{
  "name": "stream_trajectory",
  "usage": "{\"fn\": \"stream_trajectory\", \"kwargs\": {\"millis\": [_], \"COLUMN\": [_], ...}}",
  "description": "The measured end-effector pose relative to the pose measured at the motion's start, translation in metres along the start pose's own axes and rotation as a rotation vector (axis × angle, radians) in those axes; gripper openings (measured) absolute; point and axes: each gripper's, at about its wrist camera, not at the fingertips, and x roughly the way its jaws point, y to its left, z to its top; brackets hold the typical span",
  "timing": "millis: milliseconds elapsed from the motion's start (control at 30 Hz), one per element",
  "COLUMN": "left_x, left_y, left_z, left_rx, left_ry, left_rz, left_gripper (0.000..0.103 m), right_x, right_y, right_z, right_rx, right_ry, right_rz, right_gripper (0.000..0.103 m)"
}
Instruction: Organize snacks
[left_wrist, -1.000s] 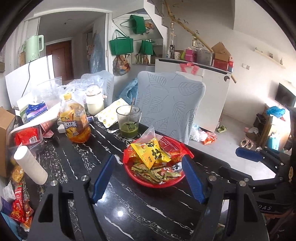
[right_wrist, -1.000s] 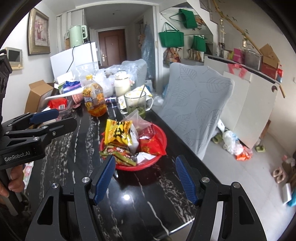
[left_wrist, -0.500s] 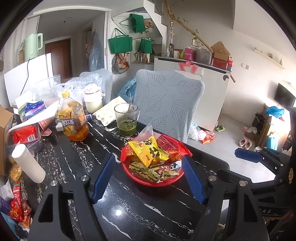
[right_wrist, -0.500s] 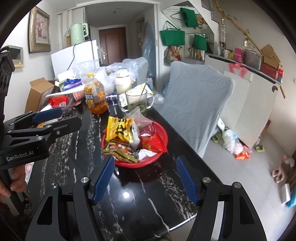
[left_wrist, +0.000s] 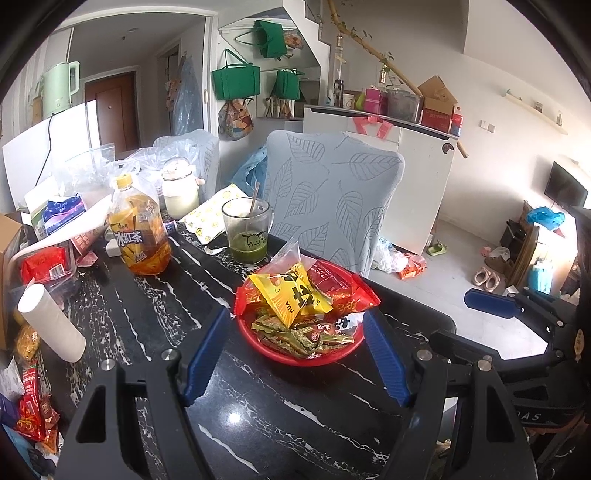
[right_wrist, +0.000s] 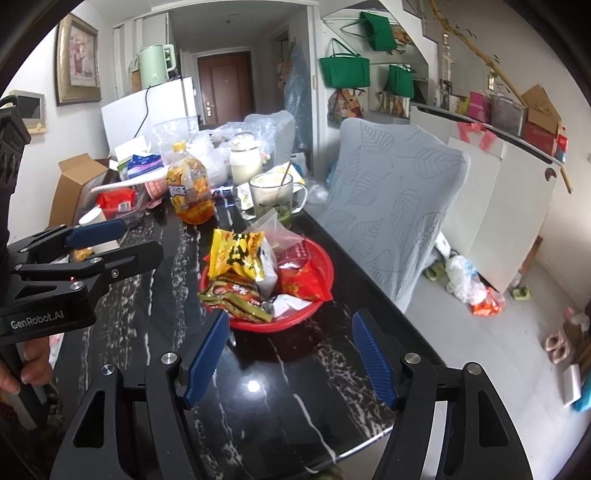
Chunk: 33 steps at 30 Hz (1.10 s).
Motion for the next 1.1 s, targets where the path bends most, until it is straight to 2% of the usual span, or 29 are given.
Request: {"fn": "stream_trajectory", "kwargs": {"millis": [600,1100], "left_x": [0.004,0.004], "left_y": [0.004,0.001], "left_z": [0.001,-0.001], "left_rx": [-0.01,0.02], "left_ry": [0.006,0.003], "left_rz": [0.004,0.058], "left_gripper": [0.073,0.073], "right_x": [0.004,0.011], "right_y": [0.001,-0.005], "right_z": [0.003,0.005], "right_rx": [-0.017,-0.015], "right_ry": [0.007,0.026], "right_rz": [0.012,-0.018], "right_gripper": [0.07,0.07]}}
